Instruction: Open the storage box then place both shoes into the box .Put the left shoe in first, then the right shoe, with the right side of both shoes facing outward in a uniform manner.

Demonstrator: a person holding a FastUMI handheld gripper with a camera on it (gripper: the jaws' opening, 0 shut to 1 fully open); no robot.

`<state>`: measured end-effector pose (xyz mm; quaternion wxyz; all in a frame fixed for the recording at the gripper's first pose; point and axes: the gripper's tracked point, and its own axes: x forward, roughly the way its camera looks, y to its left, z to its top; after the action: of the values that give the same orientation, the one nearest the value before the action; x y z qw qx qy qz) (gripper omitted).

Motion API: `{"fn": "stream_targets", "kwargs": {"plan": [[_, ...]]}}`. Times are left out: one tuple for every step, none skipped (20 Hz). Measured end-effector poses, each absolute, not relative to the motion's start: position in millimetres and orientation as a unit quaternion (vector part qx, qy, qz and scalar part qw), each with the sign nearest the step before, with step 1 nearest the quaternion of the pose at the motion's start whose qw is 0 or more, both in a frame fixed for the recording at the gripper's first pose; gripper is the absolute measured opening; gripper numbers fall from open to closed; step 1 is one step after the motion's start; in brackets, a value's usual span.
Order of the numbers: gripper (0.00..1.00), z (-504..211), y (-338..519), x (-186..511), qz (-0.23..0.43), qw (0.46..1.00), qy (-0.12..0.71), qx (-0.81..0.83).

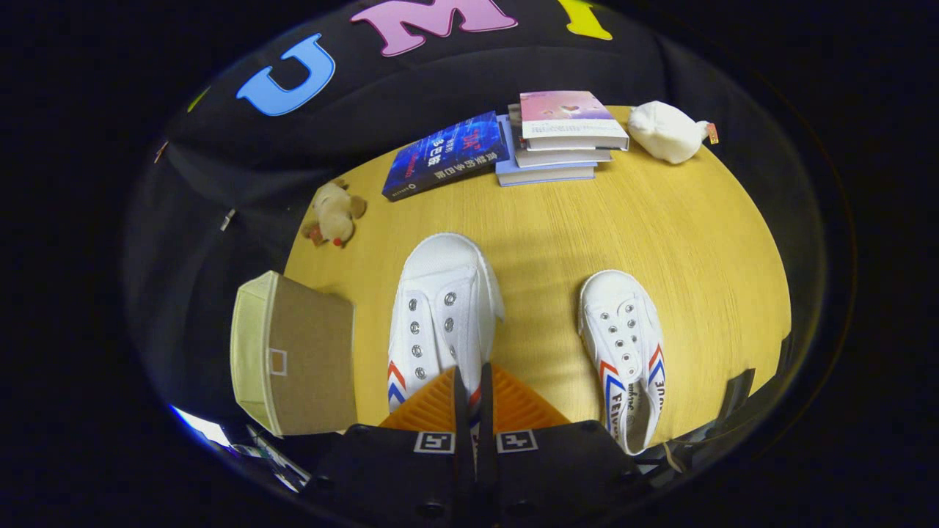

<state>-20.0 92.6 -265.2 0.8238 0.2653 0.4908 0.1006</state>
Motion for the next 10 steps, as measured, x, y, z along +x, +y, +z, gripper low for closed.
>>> {"fn": "stream_targets", "kwargs": {"plan": [[0.06, -248, 100, -17, 0.108, 0.823, 0.485, 0.273], [0.06, -230, 109, -15, 0.116, 0.823, 0.48, 0.28], [0.06, -213, 116, -12, 0.123, 0.824, 0.474, 0.284], [0.06, -196, 124, -9, 0.131, 0.826, 0.467, 0.286], [0.06, -181, 133, -7, 0.139, 0.829, 0.461, 0.287], [0.06, -165, 142, -5, 0.146, 0.83, 0.455, 0.289], [0.06, -147, 154, -3, 0.155, 0.829, 0.449, 0.294], [0.06, -136, 162, -2, 0.162, 0.829, 0.446, 0.296], [0.06, -123, 173, 0, 0.169, 0.827, 0.445, 0.298], [0.06, -112, 185, 2, 0.176, 0.826, 0.443, 0.3]]}}
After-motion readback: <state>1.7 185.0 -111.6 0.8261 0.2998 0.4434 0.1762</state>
